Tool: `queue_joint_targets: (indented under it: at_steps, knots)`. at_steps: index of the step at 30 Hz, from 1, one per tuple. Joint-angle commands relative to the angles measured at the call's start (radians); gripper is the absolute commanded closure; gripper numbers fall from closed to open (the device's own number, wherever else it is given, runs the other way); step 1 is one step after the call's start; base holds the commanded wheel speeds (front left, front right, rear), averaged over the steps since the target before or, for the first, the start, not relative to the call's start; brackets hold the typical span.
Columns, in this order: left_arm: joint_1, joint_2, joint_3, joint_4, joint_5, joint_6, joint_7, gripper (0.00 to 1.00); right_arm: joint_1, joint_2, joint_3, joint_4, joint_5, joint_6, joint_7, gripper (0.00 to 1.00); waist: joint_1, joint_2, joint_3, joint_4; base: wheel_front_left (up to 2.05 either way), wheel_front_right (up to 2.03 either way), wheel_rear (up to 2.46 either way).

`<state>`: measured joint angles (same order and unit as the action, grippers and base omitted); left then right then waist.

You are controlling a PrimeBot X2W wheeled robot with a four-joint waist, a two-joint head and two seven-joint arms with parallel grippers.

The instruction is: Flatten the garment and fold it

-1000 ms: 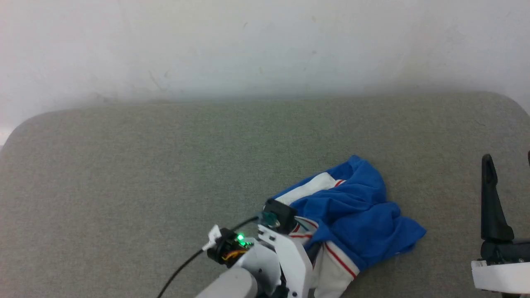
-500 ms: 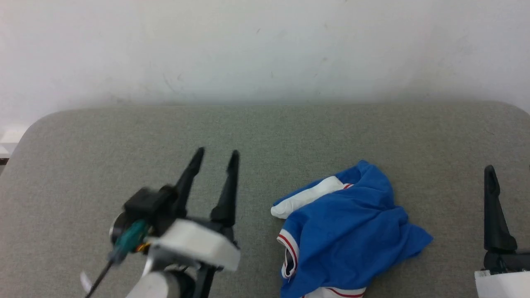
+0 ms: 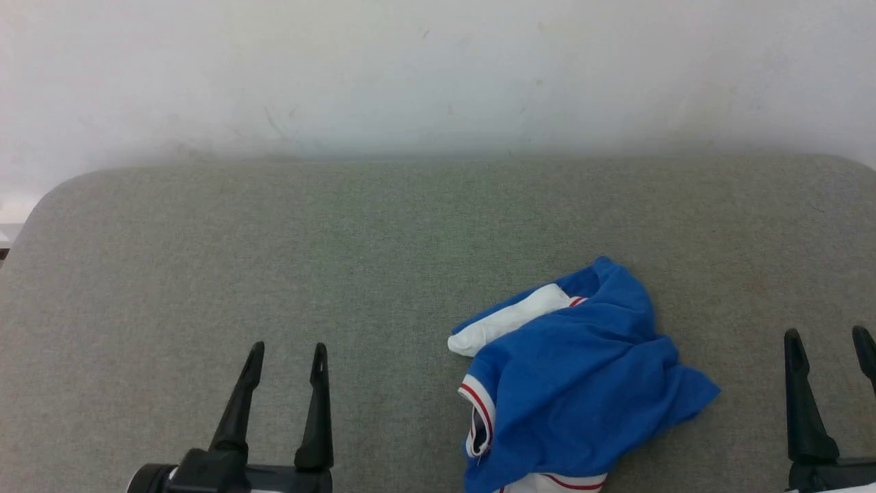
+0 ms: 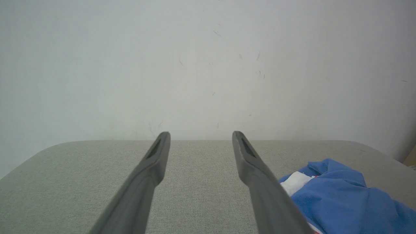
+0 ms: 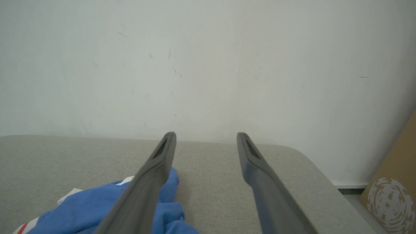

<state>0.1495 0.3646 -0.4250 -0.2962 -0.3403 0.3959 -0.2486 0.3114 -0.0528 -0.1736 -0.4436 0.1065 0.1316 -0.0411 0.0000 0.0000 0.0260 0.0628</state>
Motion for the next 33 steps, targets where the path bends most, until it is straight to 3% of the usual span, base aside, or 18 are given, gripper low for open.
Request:
queue_joint_targets:
  at_steps: [1,5,9,13,14,22,33]
  knots:
    - [-0.001,-0.005,0.008,-0.002,0.011,-0.002,-0.009,0.0,-0.005,0.003,0.0,0.001,-0.005,-0.001,-0.004,0.0,0.0,0.0,0.006,0.007,0.0,0.0,0.0]
    - [-0.03,-0.01,0.017,-0.004,0.027,-0.014,-0.012,0.0,-0.084,0.003,0.023,-0.009,-0.026,-0.001,0.036,0.0,0.0,0.0,0.03,0.022,0.0,0.0,0.0]
    - [-0.057,-0.021,0.018,-0.002,0.044,-0.024,-0.012,0.0,-0.228,-0.005,0.082,0.001,-0.024,-0.001,0.161,0.0,0.0,0.0,0.07,0.035,0.0,0.0,0.0]
    - [-0.079,-0.041,0.014,0.005,0.053,-0.033,-0.013,0.0,-0.392,-0.08,0.162,0.064,0.014,-0.001,0.359,0.0,0.0,0.0,0.12,0.054,0.0,0.0,0.0]
    - [-0.079,-0.041,0.014,0.005,0.053,-0.033,-0.013,0.0,-0.392,-0.08,0.162,0.064,0.014,-0.001,0.359,0.0,0.0,0.0,0.12,0.054,0.0,0.0,0.0]
    - [-0.135,-0.096,0.002,0.034,0.061,-0.072,-0.013,0.0,-0.622,-0.223,0.277,0.278,0.121,-0.001,0.764,0.0,0.0,0.0,0.213,0.122,0.0,0.0,0.0]
    - [-0.17,-0.153,0.0,0.084,0.08,-0.121,-0.013,0.0,-0.677,-0.281,0.379,0.478,0.191,-0.001,0.952,0.0,0.0,0.0,0.267,0.227,0.0,0.0,0.0]
